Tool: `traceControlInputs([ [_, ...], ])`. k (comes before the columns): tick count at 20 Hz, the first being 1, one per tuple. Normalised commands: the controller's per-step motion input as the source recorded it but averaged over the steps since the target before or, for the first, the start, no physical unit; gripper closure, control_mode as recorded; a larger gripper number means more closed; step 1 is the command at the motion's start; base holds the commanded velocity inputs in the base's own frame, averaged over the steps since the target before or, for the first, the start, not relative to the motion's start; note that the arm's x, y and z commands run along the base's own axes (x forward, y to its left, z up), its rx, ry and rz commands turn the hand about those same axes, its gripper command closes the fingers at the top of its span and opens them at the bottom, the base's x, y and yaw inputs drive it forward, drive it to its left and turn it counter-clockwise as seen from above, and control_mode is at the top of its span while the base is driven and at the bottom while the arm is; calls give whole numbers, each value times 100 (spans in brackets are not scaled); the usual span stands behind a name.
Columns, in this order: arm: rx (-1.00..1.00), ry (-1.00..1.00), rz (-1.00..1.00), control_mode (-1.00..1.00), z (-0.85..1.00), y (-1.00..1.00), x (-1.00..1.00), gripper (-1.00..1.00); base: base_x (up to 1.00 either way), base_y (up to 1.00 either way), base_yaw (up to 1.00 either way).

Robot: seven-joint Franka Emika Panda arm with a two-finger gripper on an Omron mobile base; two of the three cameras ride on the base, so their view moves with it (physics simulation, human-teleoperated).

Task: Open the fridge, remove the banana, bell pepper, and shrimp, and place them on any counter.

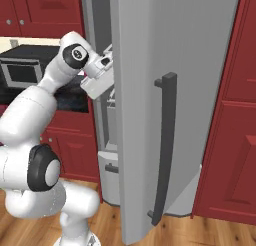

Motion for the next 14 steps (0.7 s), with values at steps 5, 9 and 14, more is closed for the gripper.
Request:
traceControlInputs([
  [5, 0, 0, -23, -100, -17, -100, 43, -100, 0, 0, 0],
  [9, 0, -8, -17, -100, -1, -100, -35, -100, 0, 0, 0],
  [14, 7, -9, -11, -100, 1, -100, -85, -100, 0, 0, 0],
])
